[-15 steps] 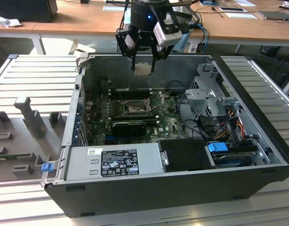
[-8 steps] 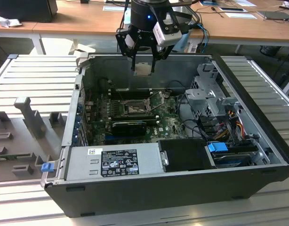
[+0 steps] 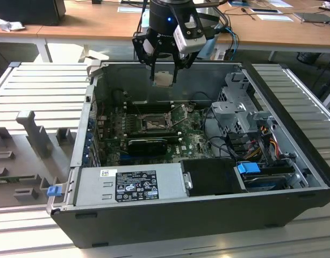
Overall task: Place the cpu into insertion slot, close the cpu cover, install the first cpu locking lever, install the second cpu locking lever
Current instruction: 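Place the cpu into insertion slot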
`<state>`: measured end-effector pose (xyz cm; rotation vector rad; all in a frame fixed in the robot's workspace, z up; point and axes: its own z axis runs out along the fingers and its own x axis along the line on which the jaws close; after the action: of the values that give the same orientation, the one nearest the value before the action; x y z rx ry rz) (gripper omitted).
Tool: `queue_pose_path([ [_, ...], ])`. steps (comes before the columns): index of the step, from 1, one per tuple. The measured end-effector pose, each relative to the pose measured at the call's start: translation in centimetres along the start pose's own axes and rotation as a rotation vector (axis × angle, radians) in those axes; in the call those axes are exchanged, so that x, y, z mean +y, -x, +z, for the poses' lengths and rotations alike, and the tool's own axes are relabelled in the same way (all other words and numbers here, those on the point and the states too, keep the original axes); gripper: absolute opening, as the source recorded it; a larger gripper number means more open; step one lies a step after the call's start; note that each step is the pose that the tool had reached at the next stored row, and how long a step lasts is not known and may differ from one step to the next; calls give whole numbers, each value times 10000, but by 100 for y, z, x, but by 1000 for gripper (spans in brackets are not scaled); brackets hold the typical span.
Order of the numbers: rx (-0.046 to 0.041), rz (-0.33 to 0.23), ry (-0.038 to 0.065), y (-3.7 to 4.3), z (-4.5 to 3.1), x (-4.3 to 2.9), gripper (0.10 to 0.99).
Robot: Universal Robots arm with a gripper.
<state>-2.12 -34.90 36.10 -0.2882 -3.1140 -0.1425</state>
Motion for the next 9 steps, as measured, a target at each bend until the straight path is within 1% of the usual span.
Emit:
queue_pose_path([
  [9, -28, 316, 6, 0, 1, 0, 529],
])
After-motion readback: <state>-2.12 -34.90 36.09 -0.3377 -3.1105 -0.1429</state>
